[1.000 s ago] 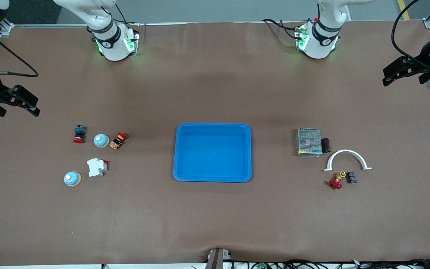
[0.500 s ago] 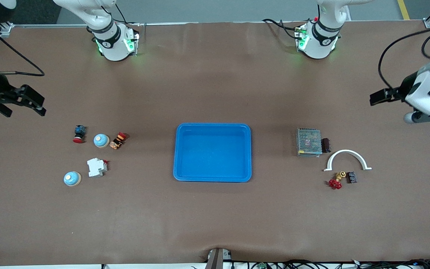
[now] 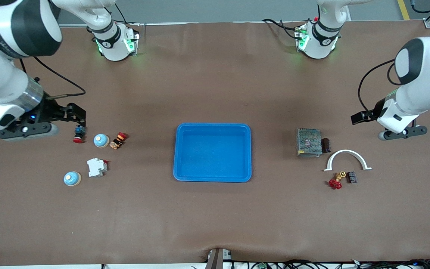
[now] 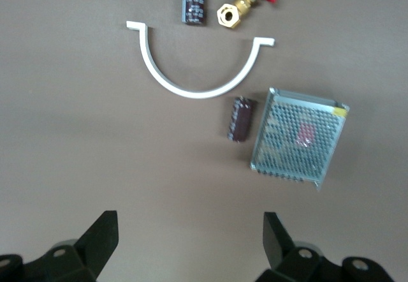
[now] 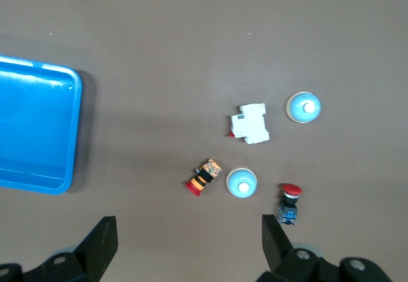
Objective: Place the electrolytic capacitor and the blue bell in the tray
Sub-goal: 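Grasp the brown capacitor with the left gripper while the right gripper approaches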
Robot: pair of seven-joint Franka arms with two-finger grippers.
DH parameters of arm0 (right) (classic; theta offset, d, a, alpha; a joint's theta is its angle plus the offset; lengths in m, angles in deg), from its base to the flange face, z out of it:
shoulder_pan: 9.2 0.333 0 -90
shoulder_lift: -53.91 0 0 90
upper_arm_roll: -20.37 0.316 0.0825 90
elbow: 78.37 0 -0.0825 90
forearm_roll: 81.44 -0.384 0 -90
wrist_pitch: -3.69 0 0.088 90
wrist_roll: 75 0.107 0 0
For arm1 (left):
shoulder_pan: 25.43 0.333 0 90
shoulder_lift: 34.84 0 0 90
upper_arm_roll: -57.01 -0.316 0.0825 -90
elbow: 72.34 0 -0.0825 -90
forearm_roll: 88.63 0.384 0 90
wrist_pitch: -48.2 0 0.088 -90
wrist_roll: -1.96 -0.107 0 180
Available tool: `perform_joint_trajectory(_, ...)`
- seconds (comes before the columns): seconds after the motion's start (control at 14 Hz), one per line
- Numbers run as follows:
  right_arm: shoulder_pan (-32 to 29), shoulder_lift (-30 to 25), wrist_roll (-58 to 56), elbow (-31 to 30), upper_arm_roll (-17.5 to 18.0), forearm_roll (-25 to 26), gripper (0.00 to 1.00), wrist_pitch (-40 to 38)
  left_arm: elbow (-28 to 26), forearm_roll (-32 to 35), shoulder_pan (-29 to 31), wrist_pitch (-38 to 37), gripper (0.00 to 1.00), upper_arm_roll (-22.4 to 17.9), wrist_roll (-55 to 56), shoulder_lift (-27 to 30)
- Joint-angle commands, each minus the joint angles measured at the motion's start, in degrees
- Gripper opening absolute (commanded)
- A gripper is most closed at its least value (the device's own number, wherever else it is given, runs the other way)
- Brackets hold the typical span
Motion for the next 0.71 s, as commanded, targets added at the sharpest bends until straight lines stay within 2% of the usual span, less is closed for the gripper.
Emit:
perform_joint_trajectory(0.0, 0.10, 0.80, -0.08, 1.53, -0.25, 0.54, 1.00, -0.87, -4.67, -1.11, 0.87, 9.00, 1.00, 0.45, 0.50, -2.47)
perform_joint_trajectory(0.14, 0.53, 2.46, 0.27, 1.53, -0.25, 0.71, 1.00, -0.96, -5.90, -1.28, 0.87, 14.28, 0.98, 0.45, 0.68, -5.72)
perform_joint_trajectory(0.29, 1.24, 4.31, 0.28, 1.62, -0.25, 3.33, 1.00, -0.96, -6.17, -1.72, 0.87, 18.25, 0.91, 0.45, 0.68, -8.98)
perform_joint_trajectory(0.5, 1.24, 4.84, -0.16, 1.79, -0.25, 4.58, 1.00, -0.26, -6.26, -3.74, 0.78, 22.91, 0.82, 0.62, 0.68, -12.85)
perform_joint_trajectory(0.64, 1.76, 5.37, -0.25, 2.32, -0.25, 5.71, 1.00, 0.27, -6.26, -3.83, 0.70, 25.28, 0.82, 0.89, 0.68, -14.78)
